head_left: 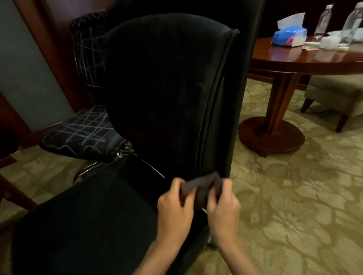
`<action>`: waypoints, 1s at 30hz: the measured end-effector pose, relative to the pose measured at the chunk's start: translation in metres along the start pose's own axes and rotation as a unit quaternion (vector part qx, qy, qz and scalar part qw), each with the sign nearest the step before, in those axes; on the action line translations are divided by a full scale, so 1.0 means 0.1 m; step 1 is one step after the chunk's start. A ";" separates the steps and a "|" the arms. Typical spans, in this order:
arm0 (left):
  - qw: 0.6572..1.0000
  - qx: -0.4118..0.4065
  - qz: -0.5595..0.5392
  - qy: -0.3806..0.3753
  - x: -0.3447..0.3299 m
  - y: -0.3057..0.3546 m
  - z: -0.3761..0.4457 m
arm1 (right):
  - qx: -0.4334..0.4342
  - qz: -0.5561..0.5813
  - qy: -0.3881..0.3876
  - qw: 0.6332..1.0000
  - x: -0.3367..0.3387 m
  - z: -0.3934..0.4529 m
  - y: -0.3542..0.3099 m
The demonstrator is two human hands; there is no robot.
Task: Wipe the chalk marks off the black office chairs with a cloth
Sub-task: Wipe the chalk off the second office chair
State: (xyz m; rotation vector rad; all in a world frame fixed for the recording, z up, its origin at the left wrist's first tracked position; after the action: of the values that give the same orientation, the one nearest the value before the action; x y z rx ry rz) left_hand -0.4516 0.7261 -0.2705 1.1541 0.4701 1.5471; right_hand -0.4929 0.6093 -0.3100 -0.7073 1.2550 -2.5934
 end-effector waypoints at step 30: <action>0.998 0.038 -0.058 -0.003 0.15 0.25 -0.04 | -0.003 0.103 0.057 0.993 0.07 0.16 -0.33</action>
State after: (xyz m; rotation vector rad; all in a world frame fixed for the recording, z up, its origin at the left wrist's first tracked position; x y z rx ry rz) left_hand -0.4668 0.7324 -0.2465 1.1686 0.5865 1.4349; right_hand -0.4895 0.6166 -0.2740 -0.4120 1.2934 -2.4914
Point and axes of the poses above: each hand's wrist, its own z-axis towards the middle knuckle, its own x-axis out of the back of the hand, y = z × x, the point moved 2 cm from there along z, towards the middle knuckle, and after that the axes turned 1 degree about -z, right-handed, at the moved point
